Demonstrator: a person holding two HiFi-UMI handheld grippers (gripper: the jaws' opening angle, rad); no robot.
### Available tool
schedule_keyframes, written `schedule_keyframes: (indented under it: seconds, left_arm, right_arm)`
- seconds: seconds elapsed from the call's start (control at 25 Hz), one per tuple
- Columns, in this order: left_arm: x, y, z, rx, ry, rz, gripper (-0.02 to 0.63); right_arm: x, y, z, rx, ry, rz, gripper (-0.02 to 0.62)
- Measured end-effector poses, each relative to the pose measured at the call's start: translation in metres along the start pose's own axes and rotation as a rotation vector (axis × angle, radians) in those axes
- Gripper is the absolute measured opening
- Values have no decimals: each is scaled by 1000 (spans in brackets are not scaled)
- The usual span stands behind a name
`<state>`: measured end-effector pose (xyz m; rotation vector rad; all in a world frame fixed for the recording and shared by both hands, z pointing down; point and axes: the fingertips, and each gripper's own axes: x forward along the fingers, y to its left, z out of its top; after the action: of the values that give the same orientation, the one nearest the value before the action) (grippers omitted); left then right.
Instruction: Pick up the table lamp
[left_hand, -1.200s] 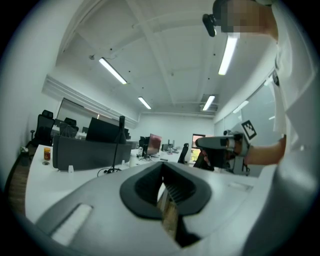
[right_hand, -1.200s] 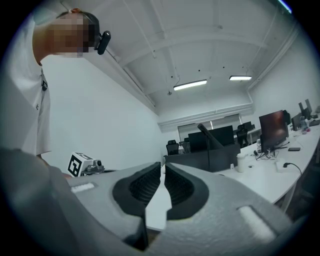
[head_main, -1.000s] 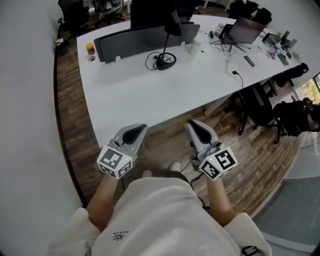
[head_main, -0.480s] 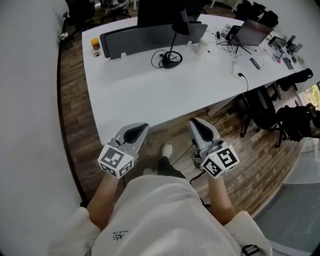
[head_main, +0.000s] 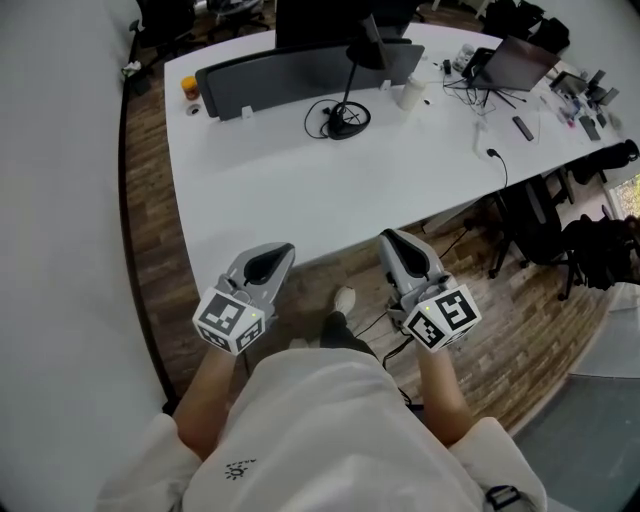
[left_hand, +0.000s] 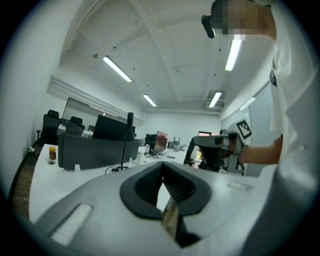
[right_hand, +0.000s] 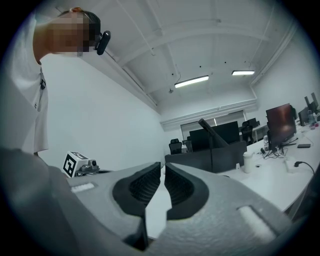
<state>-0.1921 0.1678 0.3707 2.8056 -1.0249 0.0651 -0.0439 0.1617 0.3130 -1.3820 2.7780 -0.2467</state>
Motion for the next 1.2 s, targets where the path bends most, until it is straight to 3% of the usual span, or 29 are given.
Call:
schedule_keyframes:
  seconds: [0.68,1.2]
  left_arm:
    - [160,35,25,37,31,-16,-5]
    - [258,43,27,17,32,32,-5]
  right_arm:
    - [42,-159,11,39,-17,-15,26]
    - [66,-244,16,41,6,70,26]
